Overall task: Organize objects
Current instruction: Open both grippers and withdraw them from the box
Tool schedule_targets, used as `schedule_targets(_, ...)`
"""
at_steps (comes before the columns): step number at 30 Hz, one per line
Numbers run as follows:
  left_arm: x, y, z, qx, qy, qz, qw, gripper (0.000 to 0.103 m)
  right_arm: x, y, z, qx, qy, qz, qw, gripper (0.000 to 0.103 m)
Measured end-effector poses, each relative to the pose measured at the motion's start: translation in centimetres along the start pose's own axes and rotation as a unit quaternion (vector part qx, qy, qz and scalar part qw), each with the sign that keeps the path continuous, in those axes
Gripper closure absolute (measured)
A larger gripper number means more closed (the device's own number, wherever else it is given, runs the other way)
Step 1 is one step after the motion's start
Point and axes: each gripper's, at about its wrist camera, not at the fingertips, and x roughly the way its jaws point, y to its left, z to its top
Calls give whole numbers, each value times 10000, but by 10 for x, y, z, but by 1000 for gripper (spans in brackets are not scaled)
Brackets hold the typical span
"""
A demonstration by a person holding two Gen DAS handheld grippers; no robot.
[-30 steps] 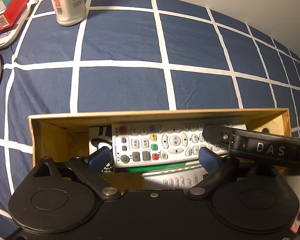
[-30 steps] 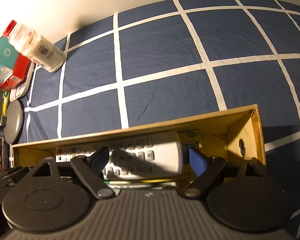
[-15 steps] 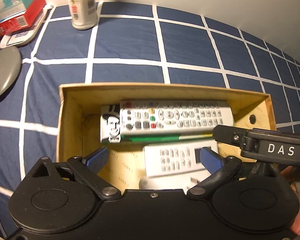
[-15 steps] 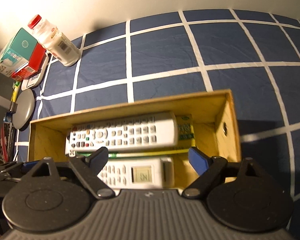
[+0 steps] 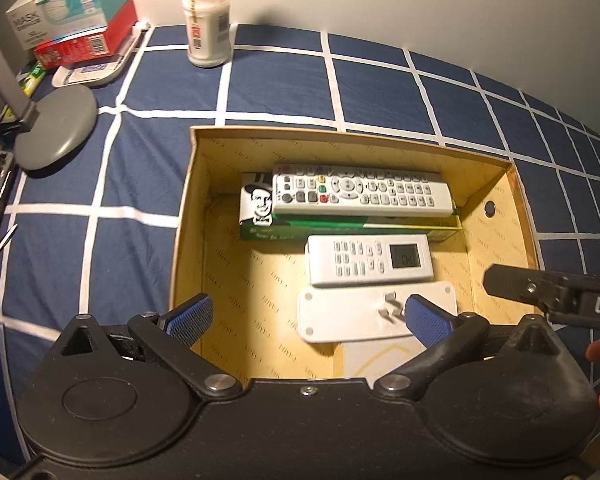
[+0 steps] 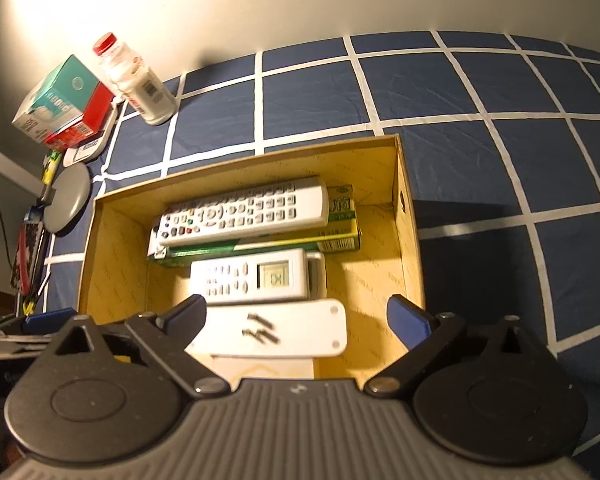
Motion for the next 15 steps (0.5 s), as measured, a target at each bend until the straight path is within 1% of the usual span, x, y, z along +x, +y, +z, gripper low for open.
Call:
schedule_targets(6, -15, 1, -16, -3, -90, 111, 9999, 0, -19, -2, -17, -132, -24, 26, 9999, 0)
schedule_targets(15, -30, 1, -29, 59, -199, 332, 9992, 0, -32, -10, -29, -166, -25, -12, 9999, 0)
